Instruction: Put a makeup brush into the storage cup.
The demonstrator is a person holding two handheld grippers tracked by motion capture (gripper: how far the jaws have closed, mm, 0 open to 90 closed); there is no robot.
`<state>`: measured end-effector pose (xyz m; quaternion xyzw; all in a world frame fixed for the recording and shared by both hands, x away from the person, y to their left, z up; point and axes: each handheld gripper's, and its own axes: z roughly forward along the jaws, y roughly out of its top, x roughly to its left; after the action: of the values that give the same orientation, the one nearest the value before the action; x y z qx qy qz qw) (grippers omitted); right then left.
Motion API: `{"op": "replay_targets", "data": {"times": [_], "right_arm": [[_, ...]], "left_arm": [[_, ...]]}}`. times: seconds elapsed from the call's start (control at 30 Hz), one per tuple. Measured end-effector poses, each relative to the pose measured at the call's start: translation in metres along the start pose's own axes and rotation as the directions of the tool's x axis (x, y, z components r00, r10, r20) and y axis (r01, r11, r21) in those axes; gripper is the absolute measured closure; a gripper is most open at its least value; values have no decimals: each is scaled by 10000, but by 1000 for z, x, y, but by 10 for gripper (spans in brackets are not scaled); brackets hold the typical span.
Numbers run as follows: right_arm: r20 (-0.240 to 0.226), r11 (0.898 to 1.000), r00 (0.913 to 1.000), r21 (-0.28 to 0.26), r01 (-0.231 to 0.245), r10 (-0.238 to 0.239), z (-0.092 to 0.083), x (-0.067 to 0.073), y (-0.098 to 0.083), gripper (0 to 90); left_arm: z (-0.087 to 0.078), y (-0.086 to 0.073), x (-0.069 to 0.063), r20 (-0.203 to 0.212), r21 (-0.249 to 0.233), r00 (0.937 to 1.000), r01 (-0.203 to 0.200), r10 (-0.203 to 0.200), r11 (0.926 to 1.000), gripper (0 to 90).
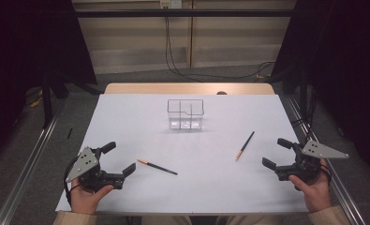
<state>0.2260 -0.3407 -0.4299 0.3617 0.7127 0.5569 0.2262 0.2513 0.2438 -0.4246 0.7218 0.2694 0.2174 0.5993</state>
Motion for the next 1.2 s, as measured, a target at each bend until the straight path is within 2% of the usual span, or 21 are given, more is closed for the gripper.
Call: {"op": "replay_targets", "data": {"times": [0.6, 0.87, 1.0, 1.03, 1.2], "right_arm": [[-233, 9999, 9996, 71, 142, -140, 6, 2, 2, 10], [-246, 9999, 9996, 87, 136, -134, 7, 3, 1, 10], [-252, 9998, 9995, 100, 185, -183, 7, 4, 2, 10], [-274, 9998, 9995, 115, 188, -185, 7, 4, 2, 10], [-285, 9996, 9993, 121, 235, -232, 8, 5, 2, 10]], "left_arm": [[3, 3, -1, -36, 21, 10000, 82, -82, 10000, 0], [13, 7, -3, 101, -25, 9999, 127, -127, 9999, 0], [20, 8, -5, 205, 99, 9998, 81, -83, 9999, 0], [21, 8, -4, 223, 205, 9997, -41, 37, 9998, 0], [25, 9, -6, 321, 236, 9995, 21, -28, 9997, 0]]}}
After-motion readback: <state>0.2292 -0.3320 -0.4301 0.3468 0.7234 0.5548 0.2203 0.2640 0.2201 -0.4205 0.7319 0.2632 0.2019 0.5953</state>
